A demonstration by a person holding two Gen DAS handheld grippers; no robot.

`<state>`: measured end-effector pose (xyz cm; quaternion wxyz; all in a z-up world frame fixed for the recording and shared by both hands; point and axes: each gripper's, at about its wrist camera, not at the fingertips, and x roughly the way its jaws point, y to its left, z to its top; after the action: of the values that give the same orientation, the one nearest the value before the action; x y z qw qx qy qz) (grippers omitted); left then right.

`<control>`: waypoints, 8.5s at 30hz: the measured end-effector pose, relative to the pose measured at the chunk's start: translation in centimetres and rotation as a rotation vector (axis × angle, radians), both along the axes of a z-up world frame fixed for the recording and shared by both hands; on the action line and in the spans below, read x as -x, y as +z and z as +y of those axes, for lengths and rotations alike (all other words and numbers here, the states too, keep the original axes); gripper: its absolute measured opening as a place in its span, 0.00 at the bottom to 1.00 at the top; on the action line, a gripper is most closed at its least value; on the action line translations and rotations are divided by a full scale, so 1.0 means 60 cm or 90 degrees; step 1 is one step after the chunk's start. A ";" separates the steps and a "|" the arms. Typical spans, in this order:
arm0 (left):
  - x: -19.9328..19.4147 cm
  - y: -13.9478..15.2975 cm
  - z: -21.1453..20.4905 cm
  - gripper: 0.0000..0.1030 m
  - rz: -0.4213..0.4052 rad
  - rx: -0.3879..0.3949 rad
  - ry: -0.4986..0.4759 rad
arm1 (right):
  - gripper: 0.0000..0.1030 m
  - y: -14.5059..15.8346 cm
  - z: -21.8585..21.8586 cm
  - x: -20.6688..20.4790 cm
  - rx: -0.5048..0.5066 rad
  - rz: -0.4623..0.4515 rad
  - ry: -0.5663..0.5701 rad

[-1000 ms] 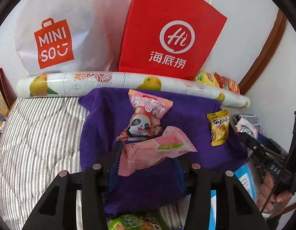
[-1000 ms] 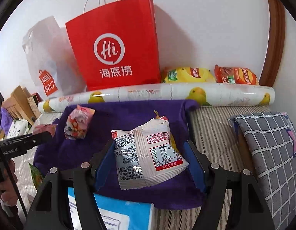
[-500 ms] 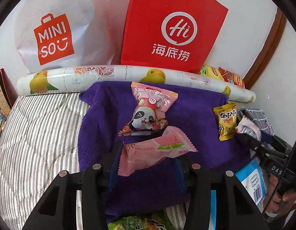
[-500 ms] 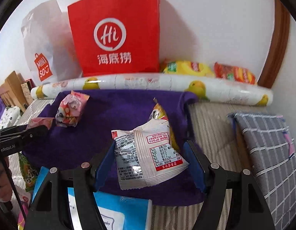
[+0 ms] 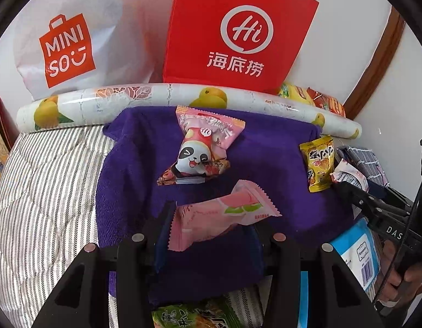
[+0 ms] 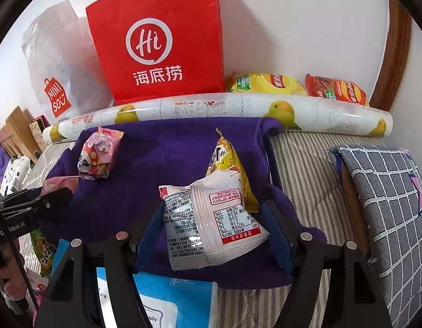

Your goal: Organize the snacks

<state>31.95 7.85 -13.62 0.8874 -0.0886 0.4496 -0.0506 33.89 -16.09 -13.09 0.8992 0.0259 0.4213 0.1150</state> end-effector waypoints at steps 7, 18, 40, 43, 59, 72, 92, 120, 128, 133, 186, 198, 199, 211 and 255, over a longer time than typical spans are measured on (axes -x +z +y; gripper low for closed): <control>0.000 -0.002 0.002 0.45 0.002 -0.001 0.005 | 0.69 -0.011 0.000 -0.006 -0.005 0.027 -0.004; -0.002 -0.008 0.006 0.45 0.010 0.004 0.011 | 0.70 -0.016 0.003 -0.009 -0.007 0.041 -0.007; -0.006 -0.019 0.019 0.47 0.026 0.006 0.035 | 0.78 0.009 -0.008 0.002 -0.058 0.007 -0.020; -0.006 -0.015 0.020 0.49 0.024 0.009 0.038 | 0.78 0.008 -0.010 0.001 -0.072 0.009 -0.024; 0.013 0.030 0.027 0.75 -0.042 0.075 0.024 | 0.78 0.014 -0.002 0.008 -0.045 -0.016 -0.023; 0.018 0.032 0.020 0.78 -0.049 0.096 0.010 | 0.78 0.046 0.004 0.033 -0.040 -0.085 -0.028; 0.148 0.146 -0.003 0.77 -0.132 0.059 -0.038 | 0.76 0.104 0.014 0.281 -0.022 -0.081 -0.011; 0.296 0.040 0.092 0.78 -0.003 0.008 0.023 | 0.63 0.011 0.139 0.348 -0.133 0.010 0.106; 0.283 0.002 0.017 0.76 0.031 0.005 -0.017 | 0.63 0.027 0.037 0.375 -0.133 -0.016 0.049; 0.285 -0.016 -0.009 0.62 0.048 -0.014 0.000 | 0.63 0.016 -0.018 0.390 -0.094 -0.021 0.013; 0.294 0.140 -0.095 0.21 -0.034 0.056 -0.076 | 0.63 0.136 -0.054 0.361 -0.068 -0.097 -0.010; 0.219 0.168 -0.096 0.21 -0.049 0.041 -0.073 | 0.63 0.183 -0.046 0.284 -0.075 -0.133 -0.006; 0.212 0.168 -0.094 0.21 -0.049 0.041 -0.071 | 0.63 0.187 -0.044 0.274 -0.075 -0.137 -0.004; 0.113 0.169 -0.060 0.21 -0.064 0.021 -0.040 | 0.63 0.205 -0.016 0.178 -0.070 -0.159 0.010; -0.033 0.014 0.012 0.21 0.013 0.029 0.030 | 0.64 0.048 0.014 -0.009 -0.112 -0.042 -0.003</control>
<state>33.93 8.60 -12.81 0.8814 -0.1199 0.4552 -0.0394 34.43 -15.26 -10.21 0.9073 0.1022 0.3793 0.1501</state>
